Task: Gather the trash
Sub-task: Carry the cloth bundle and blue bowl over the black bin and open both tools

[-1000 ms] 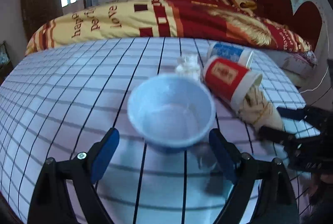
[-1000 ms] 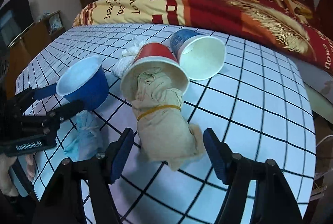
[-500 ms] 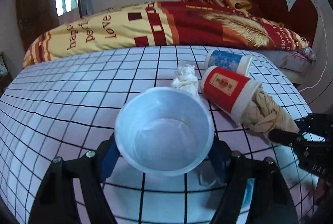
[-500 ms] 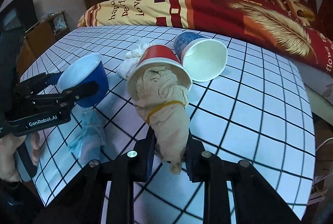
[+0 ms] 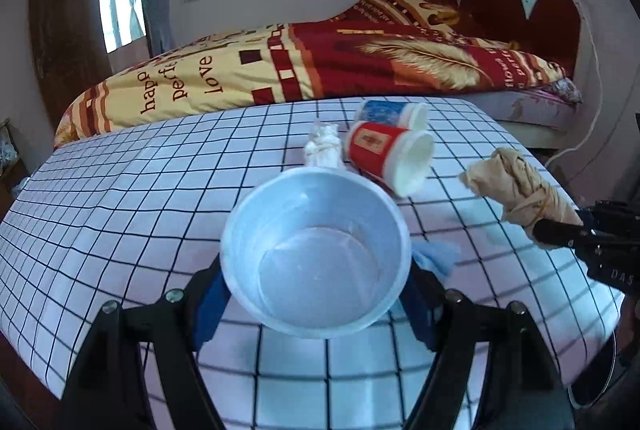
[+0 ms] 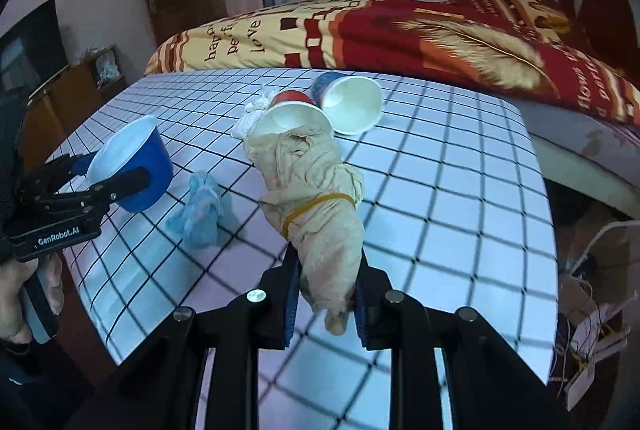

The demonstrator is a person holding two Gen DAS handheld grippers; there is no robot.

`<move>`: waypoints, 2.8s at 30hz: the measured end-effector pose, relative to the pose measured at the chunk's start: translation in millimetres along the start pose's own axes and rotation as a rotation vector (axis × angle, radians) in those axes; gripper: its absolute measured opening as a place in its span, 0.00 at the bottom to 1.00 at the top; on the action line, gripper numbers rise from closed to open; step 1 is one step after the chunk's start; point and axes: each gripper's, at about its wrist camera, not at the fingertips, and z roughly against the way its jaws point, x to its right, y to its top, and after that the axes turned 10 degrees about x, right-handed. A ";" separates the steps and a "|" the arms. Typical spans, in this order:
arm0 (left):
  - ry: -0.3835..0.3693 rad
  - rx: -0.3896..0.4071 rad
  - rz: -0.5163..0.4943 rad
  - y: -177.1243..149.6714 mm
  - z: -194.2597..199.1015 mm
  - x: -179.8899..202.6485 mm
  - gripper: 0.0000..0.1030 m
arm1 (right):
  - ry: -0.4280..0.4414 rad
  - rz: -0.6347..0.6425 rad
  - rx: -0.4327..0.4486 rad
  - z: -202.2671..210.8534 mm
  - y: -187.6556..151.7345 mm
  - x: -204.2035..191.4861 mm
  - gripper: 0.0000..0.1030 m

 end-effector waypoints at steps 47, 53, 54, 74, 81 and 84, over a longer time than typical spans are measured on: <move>-0.419 0.046 -0.203 -42.0 121.1 246.6 0.74 | -0.351 -0.348 0.110 275.5 -170.7 123.1 0.24; -0.462 0.036 -0.228 -45.9 121.4 270.7 0.74 | -0.391 -0.386 0.100 289.5 -188.9 138.6 0.24; -0.468 0.034 -0.231 -47.2 121.9 273.9 0.74 | -0.397 -0.390 0.097 291.0 -191.8 140.4 0.24; -0.603 -0.030 -0.314 -80.1 123.3 341.7 0.74 | -0.519 -0.463 0.025 321.6 -251.2 177.4 0.24; -0.640 -0.075 -0.331 -97.6 118.6 359.0 0.74 | -0.552 -0.458 -0.029 319.7 -270.9 181.0 0.24; -0.655 -0.094 -0.338 -105.3 115.7 366.2 0.74 | -0.570 -0.458 -0.054 321.0 -282.2 183.8 0.24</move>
